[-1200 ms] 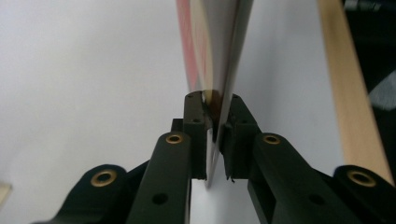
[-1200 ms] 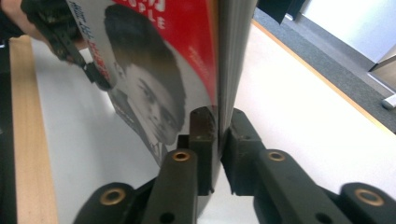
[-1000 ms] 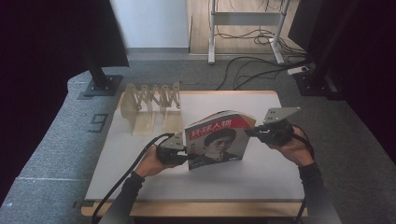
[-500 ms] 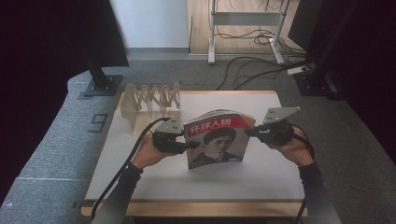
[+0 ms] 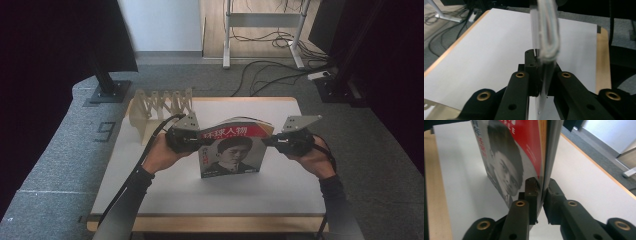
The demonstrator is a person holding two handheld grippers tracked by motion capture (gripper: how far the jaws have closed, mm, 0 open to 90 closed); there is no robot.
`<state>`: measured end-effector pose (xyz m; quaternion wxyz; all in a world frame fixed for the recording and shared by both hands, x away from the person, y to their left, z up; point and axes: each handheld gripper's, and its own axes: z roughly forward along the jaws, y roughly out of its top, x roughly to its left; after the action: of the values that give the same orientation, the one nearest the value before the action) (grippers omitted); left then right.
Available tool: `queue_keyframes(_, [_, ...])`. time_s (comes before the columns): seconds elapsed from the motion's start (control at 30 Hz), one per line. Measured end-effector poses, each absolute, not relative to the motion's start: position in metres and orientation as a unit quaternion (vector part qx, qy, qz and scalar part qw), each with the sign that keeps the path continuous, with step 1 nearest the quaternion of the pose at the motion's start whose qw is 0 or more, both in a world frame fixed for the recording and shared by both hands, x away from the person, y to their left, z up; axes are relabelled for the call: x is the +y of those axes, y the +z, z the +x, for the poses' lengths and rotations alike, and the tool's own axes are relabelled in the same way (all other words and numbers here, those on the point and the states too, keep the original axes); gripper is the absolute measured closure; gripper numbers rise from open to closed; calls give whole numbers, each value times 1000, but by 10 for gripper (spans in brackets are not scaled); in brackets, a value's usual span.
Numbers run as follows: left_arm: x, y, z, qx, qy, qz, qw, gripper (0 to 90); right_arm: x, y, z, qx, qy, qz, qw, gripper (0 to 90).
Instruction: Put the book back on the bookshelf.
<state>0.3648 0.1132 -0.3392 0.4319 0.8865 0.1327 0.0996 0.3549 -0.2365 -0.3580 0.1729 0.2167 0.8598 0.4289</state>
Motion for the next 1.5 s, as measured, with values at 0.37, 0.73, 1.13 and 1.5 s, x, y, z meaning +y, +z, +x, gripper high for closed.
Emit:
queue_keyframes(0.37, [119, -337, 366, 153, 93, 884, 433, 868, -247, -391, 347, 839, 400, 302, 211, 350])
queue_keyframes(0.73, [141, -328, 365, 182, 102, 875, 437, 870, -255, -440, 339, 822, 376, 368, 219, 133])
queue_keyframes(1.13, [178, -317, 358, 227, 118, 862, 438, 870, -266, -489, 332, 795, 362, 429, 230, 4])
queue_keyframes(1.5, [215, -305, 351, 272, 149, 845, 435, 871, -262, -512, 329, 801, 341, 437, 227, 4])
